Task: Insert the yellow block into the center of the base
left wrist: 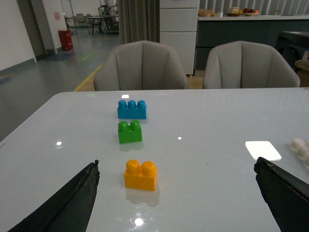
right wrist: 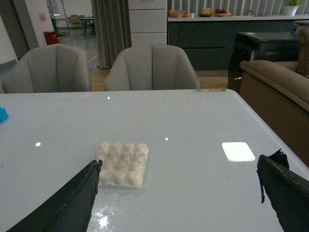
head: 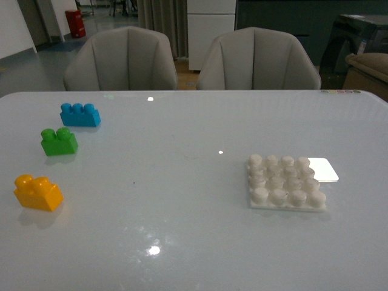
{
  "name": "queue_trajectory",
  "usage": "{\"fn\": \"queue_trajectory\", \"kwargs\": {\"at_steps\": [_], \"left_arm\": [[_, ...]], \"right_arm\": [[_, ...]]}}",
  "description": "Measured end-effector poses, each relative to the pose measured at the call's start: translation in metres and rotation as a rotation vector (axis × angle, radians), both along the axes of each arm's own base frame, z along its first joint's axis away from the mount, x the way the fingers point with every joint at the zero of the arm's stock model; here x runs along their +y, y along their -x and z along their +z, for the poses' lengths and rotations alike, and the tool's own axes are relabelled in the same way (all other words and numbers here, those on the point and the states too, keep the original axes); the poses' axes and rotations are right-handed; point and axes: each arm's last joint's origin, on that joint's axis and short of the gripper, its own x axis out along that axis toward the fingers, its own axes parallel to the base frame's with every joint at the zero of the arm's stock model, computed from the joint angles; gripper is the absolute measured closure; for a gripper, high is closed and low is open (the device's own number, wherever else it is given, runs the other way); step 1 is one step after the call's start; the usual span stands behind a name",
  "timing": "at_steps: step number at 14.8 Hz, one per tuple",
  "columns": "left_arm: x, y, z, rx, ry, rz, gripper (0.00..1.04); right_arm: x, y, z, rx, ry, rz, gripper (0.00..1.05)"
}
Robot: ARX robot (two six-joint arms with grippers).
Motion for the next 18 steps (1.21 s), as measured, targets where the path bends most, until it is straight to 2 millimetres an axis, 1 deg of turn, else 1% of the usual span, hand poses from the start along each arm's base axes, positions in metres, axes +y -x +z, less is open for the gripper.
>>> {"fn": "queue_trajectory", "kwargs": {"at_steps": [11,12,13,14,16,17,18], "left_arm": [[0.0,0.0,0.0,0.0,0.0,0.0,0.07],[0.0,0.0,0.0,0.0,0.0,0.0,0.07],[0.0,0.0,0.0,0.0,0.0,0.0,0.07],[0.0,0.0,0.0,0.0,0.0,0.0,0.07],[0.0,0.0,0.0,0.0,0.0,0.0,0.07],[0.0,0.0,0.0,0.0,0.0,0.0,0.07],[0.0,0.0,0.0,0.0,0.0,0.0,0.07]], "right_arm": [[0.0,0.0,0.0,0.0,0.0,0.0,0.06],[0.0,0.0,-0.002,0.047,-0.018,-0.013,0.06],[-0.002,-0.003,-0.004,0.134,-0.081,-0.039,0.06],[-0.006,-0.009,0.0,0.141,-0.142,-0.066,0.06],[-0.017,-0.029,0.034,0.018,-0.17,-0.086,0.06],[-0.02,-0.044,0.046,-0.019,-0.167,-0.09,0.06],[-0.024,-0.071,0.059,-0.03,-0.17,-0.081,0.06]]}}
